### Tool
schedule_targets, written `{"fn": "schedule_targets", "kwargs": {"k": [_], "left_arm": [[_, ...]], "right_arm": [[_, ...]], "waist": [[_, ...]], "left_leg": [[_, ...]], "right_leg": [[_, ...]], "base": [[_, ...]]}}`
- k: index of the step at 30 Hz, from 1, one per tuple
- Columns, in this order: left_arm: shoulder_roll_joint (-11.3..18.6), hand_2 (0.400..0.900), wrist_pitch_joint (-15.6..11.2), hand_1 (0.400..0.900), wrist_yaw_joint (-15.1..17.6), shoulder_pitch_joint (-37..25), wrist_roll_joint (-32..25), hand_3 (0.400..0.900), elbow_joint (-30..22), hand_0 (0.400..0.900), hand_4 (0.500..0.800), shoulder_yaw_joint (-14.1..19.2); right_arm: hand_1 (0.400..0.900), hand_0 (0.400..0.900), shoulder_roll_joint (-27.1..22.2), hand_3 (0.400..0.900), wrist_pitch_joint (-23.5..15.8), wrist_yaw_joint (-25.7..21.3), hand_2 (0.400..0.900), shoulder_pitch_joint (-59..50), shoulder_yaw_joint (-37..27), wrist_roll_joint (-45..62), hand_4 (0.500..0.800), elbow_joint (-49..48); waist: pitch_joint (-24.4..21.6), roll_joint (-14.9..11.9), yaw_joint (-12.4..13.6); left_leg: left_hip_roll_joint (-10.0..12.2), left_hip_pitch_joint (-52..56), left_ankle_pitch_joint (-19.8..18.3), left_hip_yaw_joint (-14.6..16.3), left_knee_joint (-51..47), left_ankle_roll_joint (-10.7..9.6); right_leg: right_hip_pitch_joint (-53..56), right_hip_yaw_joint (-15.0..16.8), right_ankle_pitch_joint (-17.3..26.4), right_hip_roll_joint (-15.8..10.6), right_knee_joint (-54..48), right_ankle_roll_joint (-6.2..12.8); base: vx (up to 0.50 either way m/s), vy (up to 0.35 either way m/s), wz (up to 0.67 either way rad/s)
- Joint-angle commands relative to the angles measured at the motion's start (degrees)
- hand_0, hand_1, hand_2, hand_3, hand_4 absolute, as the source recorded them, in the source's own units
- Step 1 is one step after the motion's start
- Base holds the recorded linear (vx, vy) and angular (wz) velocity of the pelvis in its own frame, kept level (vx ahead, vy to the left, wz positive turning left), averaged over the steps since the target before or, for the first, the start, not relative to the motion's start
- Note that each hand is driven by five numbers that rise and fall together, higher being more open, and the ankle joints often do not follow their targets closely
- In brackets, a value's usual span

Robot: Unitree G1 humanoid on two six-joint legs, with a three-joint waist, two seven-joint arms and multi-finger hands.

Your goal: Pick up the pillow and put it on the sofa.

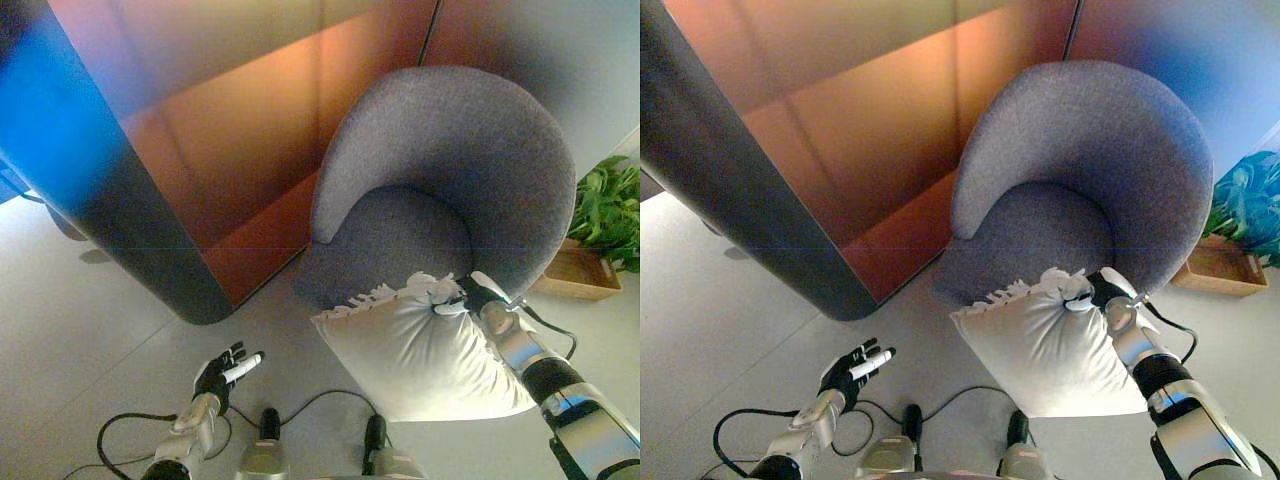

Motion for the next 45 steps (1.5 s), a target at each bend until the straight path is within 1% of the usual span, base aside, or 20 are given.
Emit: {"fn": "schedule_targets", "kwargs": {"k": [1, 3, 6, 9, 14, 16, 19, 22, 25, 28, 31, 32, 33, 34, 35, 38, 40, 45], "left_arm": [[0.6, 0.9, -2.7, 0.9, -1.8, -0.7, 2.6, 0.9, 2.7, 0.9, 0.8, -1.5], [0.5, 0.9, -2.6, 0.9, -1.9, -0.3, 2.9, 0.9, 2.5, 0.9, 0.8, -1.7], [0.9, 0.9, -3.0, 0.9, -2.2, 0.1, 2.9, 0.9, 3.0, 0.9, 0.8, -2.3], [1.3, 0.9, -3.0, 0.9, -2.4, 1.2, 3.2, 0.9, 2.4, 0.9, 0.8, -2.6], [2.1, 0.9, -4.1, 0.9, -3.6, 3.0, 3.9, 0.9, 3.1, 0.9, 0.8, -3.0], [2.3, 0.9, -4.2, 0.9, -3.9, 3.5, 4.2, 0.9, 3.4, 0.9, 0.8, -3.3], [2.7, 0.9, -4.6, 0.9, -4.5, 4.1, 5.0, 0.9, 3.0, 0.9, 0.8, -4.0], [3.6, 0.9, -5.1, 0.9, -4.9, 3.7, 4.3, 0.9, 1.0, 0.9, 0.8, -5.3], [5.0, 0.9, -6.4, 0.9, -5.7, 0.2, 1.7, 0.9, -0.8, 0.9, 0.8, -6.7], [5.9, 0.9, -7.2, 0.9, -5.6, -2.7, -0.5, 0.9, -3.4, 0.9, 0.8, -7.6], [6.4, 0.9, -8.0, 0.9, -5.1, -4.0, -2.1, 0.9, -6.1, 0.9, 0.8, -8.7], [6.5, 0.9, -8.1, 0.9, -4.8, -4.4, -2.4, 0.9, -6.9, 0.9, 0.8, -8.9], [6.5, 0.9, -8.4, 0.9, -4.4, -4.9, -2.9, 0.9, -7.5, 0.9, 0.8, -9.3], [6.4, 0.9, -8.8, 0.9, -3.9, -5.3, -3.5, 0.9, -8.1, 0.9, 0.8, -9.8], [6.3, 0.9, -9.2, 0.9, -3.7, -5.5, -4.0, 0.9, -8.6, 0.9, 0.8, -10.0], [6.6, 0.9, -10.0, 0.9, -3.3, -6.2, -5.7, 0.9, -9.7, 0.9, 0.8, -10.8], [6.7, 0.9, -9.7, 0.9, -2.7, -6.3, -5.9, 0.9, -10.7, 0.9, 0.8, -10.8], [7.3, 0.9, -9.4, 0.9, -2.3, -5.2, -6.5, 0.9, -11.2, 0.9, 0.8, -9.9]], "right_arm": [[0.4, 0.4, -11.0, 0.4, -2.7, -2.8, 0.4, -11.8, -1.7, -4.2, 0.5, -2.1], [0.4, 0.4, -12.0, 0.4, -2.4, -2.4, 0.4, -14.2, -1.2, -3.5, 0.5, -1.1], [0.4, 0.4, -13.8, 0.4, -3.3, -2.0, 0.4, -18.7, 0.0, -3.1, 0.5, 1.8], [0.4, 0.4, -15.6, 0.4, -4.0, -1.4, 0.4, -22.6, 1.1, -1.7, 0.5, 4.8], [0.4, 0.4, -18.4, 0.4, -4.6, 0.7, 0.4, -29.1, 4.1, -0.3, 0.5, 10.0], [0.4, 0.4, -18.8, 0.4, -4.6, 0.9, 0.4, -31.4, 5.2, -0.4, 0.5, 12.1], [0.4, 0.4, -18.9, 0.4, -3.4, 1.5, 0.4, -33.9, 6.6, -0.6, 0.5, 14.9], [0.4, 0.4, -18.4, 0.4, -2.1, 0.0, 0.4, -36.3, 7.9, -1.0, 0.5, 17.6], [0.4, 0.4, -17.6, 0.4, -1.4, -3.6, 0.4, -41.1, 10.0, 0.5, 0.5, 20.6], [0.4, 0.4, -17.4, 0.4, -1.0, -6.5, 0.4, -44.7, 12.6, 2.5, 0.5, 21.6], [0.4, 0.4, -17.4, 0.4, 0.6, -7.6, 0.4, -46.6, 14.4, 2.2, 0.5, 21.6], [0.482, 0.482, -17.4, 0.482, 1.3, -7.9, 0.482, -47.3, 15.1, 2.2, 0.549, 21.7], [0.539, 0.539, -17.4, 0.539, 2.0, -8.6, 0.539, -48.1, 15.9, 2.5, 0.584, 22.2], [0.8, 0.8, -17.4, 0.8, 2.5, -10.1, 0.8, -48.9, 16.6, 3.8, 0.74, 22.9], [0.9, 0.9, -17.2, 0.9, 2.9, -11.2, 0.9, -49.5, 16.6, 4.3, 0.8, 23.6], [0.9, 0.9, -17.3, 0.9, 3.1, -12.2, 0.9, -51.4, 17.0, 3.7, 0.8, 24.7], [0.9, 0.9, -17.3, 0.9, 2.8, -13.3, 0.9, -51.9, 17.3, 3.7, 0.8, 25.4], [0.9, 0.9, -18.0, 0.9, 2.5, -13.5, 0.9, -50.8, 16.7, 2.5, 0.8, 25.2]], "waist": [[-9.2, -0.8, 1.0], [-9.7, -0.9, 1.4], [-10.2, -1.2, 2.1], [-10.6, -1.4, 2.8], [-11.3, -1.6, 4.1], [-11.4, -1.7, 4.6], [-11.3, -1.7, 5.3], [-10.2, -1.3, 6.2], [-6.8, -0.6, 7.2], [-3.5, 0.2, 7.4], [-1.3, 0.9, 7.4], [-0.8, 1.1, 7.5], [-0.2, 1.3, 7.5], [0.2, 1.7, 7.4], [0.6, 2.0, 7.4], [1.6, 2.9, 7.4], [1.9, 3.0, 7.4], [0.8, 2.5, 7.3]], "left_leg": [[2.7, 0.3, -2.8, -2.9, 3.0, -1.5], [2.8, 0.6, -2.8, -3.0, 2.7, -1.5], [2.9, 0.8, -2.7, -3.3, 2.3, -1.5], [3.0, 1.0, -2.4, -3.6, 1.7, -1.6], [3.0, 0.9, -2.0, -4.5, 1.2, -1.7], [3.0, 0.9, -1.9, -4.7, 1.1, -1.8], [3.1, 0.4, -1.6, -5.3, 0.8, -1.9], [3.4, -1.0, -1.1, -6.3, 0.7, -2.2], [3.6, -4.3, -0.5, -7.5, 0.8, -2.3], [3.7, -7.3, 0.0, -8.4, 0.7, -2.2], [3.7, -9.7, 0.5, -8.9, 0.7, -2.2], [3.7, -10.4, 0.7, -8.9, 0.6, -2.2], [3.6, -11.0, 0.9, -9.1, 0.6, -2.1], [3.5, -11.7, 1.1, -9.1, 0.6, -2.1], [3.5, -12.3, 1.3, -9.1, 0.6, -2.0], [3.2, -13.7, 1.9, -9.2, 0.4, -2.0], [2.9, -14.1, 2.0, -9.1, 0.4, -1.9], [2.6, -13.2, 1.8, -8.3, 0.3, -1.9]], "right_leg": [[0.6, -1.1, -1.3, -3.7, 4.3, 4.93], [0.9, -1.3, -1.2, -3.7, 4.1, 4.97], [1.2, -1.7, -1.2, -3.6, 3.8, 5.05], [1.6, -2.2, -1.2, -3.5, 3.5, 5.05], [2.1, -2.8, -1.3, -3.4, 3.2, 4.93], [2.2, -3.2, -1.3, -3.3, 3.1, 4.93], [2.0, -3.6, -1.3, -3.2, 2.9, 4.9], [1.0, -3.8, -1.2, -3.1, 2.9, 4.81], [-2.0, -3.9, -0.8, -2.9, 3.2, 4.71], [-4.9, -3.5, -0.4, -2.4, 3.0, 4.48], [-7.1, -3.0, 0.0, -2.1, 2.9, 4.25], [-7.6, -2.9, 0.1, -2.0, 2.8, 4.18], [-8.2, -2.9, 0.2, -1.9, 2.8, 4.1], [-8.8, -2.9, 0.2, -1.8, 2.8, 4.0], [-9.4, -2.9, 0.2, -1.8, 2.9, 3.93], [-10.6, -3.1, 0.4, -1.9, 3.1, 3.86], [-11.1, -3.2, 0.4, -2.1, 3.2, 3.89], [-10.2, -3.4, 0.3, -2.6, 3.2, 4.09]], "base": [[0.06, 0.001, 0.02], [0.06, -0.003, 0.02], [0.06, -0.009, 0.04], [0.07, -0.009, 0.07], [0.08, -0.009, 0.08], [0.11, -0.029, 0.1], [0.09, -0.034, 0.13], [-0.01, -0.046, 0.12], [-0.26, -0.09, 0.06], [-0.3, -0.066, -0.02], [-0.19, -0.036, -0.02], [-0.18, -0.014, -0.02], [-0.14, 0.007, -0.02], [-0.13, 0.026, -0.01], [-0.11, 0.035, 0.0], [-0.1, 0.036, 0.03], [-0.05, 0.037, 0.01], [0.03, 0.024, -0.01]]}}
